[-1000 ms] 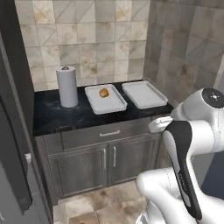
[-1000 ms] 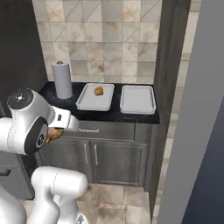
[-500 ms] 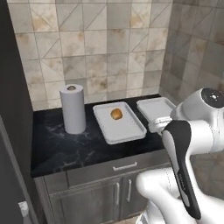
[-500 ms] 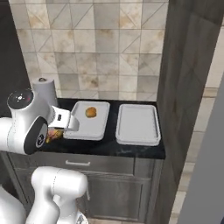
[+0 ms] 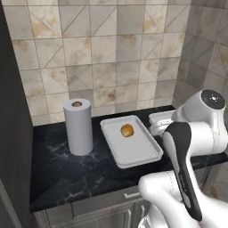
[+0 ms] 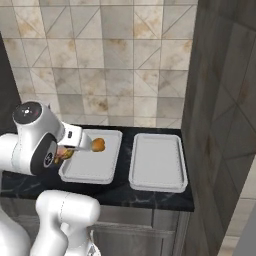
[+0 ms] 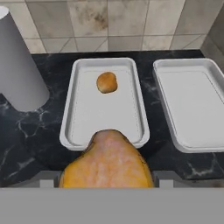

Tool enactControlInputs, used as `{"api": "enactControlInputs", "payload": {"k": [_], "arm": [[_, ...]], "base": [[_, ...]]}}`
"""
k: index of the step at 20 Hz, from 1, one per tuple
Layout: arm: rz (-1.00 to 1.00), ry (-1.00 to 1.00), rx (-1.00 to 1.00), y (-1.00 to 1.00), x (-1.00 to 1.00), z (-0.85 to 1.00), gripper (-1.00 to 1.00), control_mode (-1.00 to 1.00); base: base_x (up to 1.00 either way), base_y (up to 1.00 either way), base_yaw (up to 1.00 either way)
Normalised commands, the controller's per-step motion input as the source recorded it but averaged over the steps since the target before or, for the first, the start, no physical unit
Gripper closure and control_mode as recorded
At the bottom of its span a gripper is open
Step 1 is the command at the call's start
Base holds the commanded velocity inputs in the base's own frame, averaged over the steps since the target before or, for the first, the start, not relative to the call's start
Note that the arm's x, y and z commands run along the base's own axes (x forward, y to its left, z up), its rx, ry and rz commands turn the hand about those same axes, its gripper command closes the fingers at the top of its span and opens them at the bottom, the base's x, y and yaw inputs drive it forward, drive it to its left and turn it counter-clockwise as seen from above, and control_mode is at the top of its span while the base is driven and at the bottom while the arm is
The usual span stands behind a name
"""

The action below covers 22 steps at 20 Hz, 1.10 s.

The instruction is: Place one potato and one chicken drumstick in each tupperware on the nearby counter, to pack two identical lunches.

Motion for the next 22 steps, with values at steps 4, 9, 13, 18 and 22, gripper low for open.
{"api": "enactControlInputs", "payload": {"k": [4,9,13,18,22], "arm": [[0.0,0.0,0.0,0.11,0.29,-0.7,1.0,-1.0],[0.0,0.0,0.0,0.13,0.4,-0.52,1.0,-1.0],[0.0,0.0,0.0,0.1,0.45,-0.45,1.0,-1.0],[0.0,0.0,0.0,0.07,0.44,-0.47,1.0,-1.0],[0.0,0.0,0.0,0.1,0.5,-0.42,1.0,-1.0]], "base": [[0.0,0.0,0.0],[0.0,0.0,0.0],[0.0,0.0,0.0],[0.0,0.0,0.0],[0.0,0.0,0.0]]}}
